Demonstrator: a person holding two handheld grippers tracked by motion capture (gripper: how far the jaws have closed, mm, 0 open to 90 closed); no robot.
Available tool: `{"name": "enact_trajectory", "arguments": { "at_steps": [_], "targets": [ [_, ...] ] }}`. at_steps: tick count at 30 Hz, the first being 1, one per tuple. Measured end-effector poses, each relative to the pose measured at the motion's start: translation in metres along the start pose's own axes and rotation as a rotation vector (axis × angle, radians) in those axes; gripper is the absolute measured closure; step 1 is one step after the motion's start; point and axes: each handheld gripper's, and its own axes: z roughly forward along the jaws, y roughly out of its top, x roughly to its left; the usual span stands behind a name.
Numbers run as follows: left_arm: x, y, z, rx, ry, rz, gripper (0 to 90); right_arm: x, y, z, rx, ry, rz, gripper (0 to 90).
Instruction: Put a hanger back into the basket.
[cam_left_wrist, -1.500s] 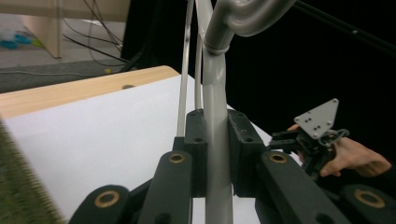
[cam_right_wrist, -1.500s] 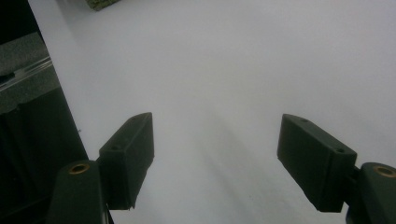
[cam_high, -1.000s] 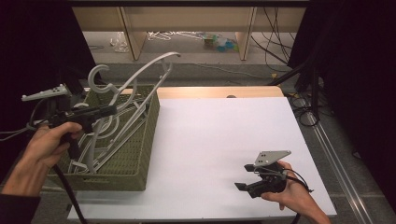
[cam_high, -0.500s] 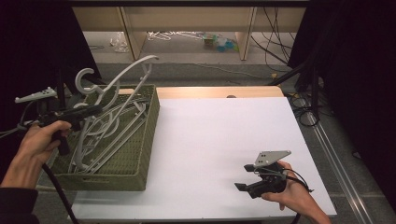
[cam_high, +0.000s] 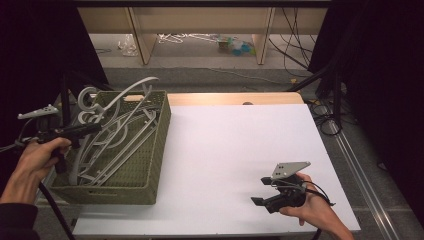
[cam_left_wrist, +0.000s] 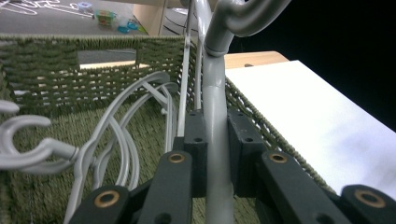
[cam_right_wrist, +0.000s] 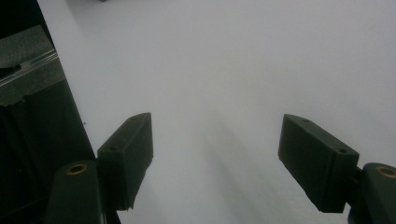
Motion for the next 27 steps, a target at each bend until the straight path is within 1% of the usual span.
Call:
{"name": "enact_trajectory", "arguments": {
  "at_steps": [1,2,3,7,8,9,11,13,14,15,17,20,23,24,25,26,27],
  "targets": [
    [0.001,-0.002,0.000,0.006,-0.001,-0.002,79.3,0.000,-0.001,0.002,-0.015,-0.009,0.003,27.1],
    [0.002,-0.004,0.000,0.010,-0.006,-0.004,79.3,0.001,-0.001,0.002,-0.013,-0.008,0.005,27.1],
    [0.004,-0.006,0.000,0.019,-0.007,-0.010,79.3,0.000,0.000,0.000,0.001,-0.002,0.001,27.0],
    [0.010,-0.013,0.001,0.035,-0.023,-0.031,79.3,0.000,-0.001,0.001,-0.002,-0.003,0.003,27.1],
    [0.012,-0.015,0.001,0.041,-0.022,-0.035,79.3,0.000,-0.001,0.002,-0.015,-0.012,0.005,27.0],
    [0.013,-0.016,0.001,0.047,-0.025,-0.041,79.3,0.000,0.000,0.001,-0.005,-0.006,0.000,27.0],
    [0.016,-0.018,0.003,0.058,-0.036,-0.050,79.3,0.000,0.000,0.001,-0.008,-0.008,0.001,27.1],
    [0.017,-0.019,0.005,0.068,-0.035,-0.050,79.3,0.000,0.000,0.001,-0.006,-0.007,0.000,27.1],
    [0.018,-0.021,0.007,0.067,-0.045,-0.055,79.3,-0.001,0.000,0.001,-0.006,-0.007,0.000,27.0],
    [0.018,-0.021,0.008,0.078,-0.047,-0.054,79.3,-0.001,0.000,0.001,-0.005,-0.007,0.001,27.1],
    [0.018,-0.022,0.012,0.089,-0.042,-0.051,79.3,-0.001,0.000,0.001,-0.007,-0.010,-0.001,27.1],
    [0.020,-0.025,0.020,0.133,-0.026,-0.051,79.2,-0.001,0.000,0.001,-0.022,-0.020,0.003,27.1],
    [0.022,-0.027,0.028,0.164,-0.018,-0.068,79.1,-0.001,-0.001,0.001,-0.022,-0.018,-0.001,27.1],
    [0.022,-0.029,0.031,0.176,-0.018,-0.076,78.9,-0.001,0.000,0.000,-0.006,-0.012,0.000,27.1],
    [0.022,-0.031,0.033,0.185,-0.012,-0.082,78.6,-0.001,0.000,0.000,-0.006,-0.012,-0.001,27.1],
    [0.023,-0.033,0.035,0.184,-0.012,-0.089,78.3,-0.001,0.000,0.000,-0.005,-0.014,0.000,27.1],
    [0.023,-0.034,0.036,0.184,-0.007,-0.087,78.3,-0.001,0.000,-0.001,-0.005,-0.011,0.005,27.2]
  ]
}}
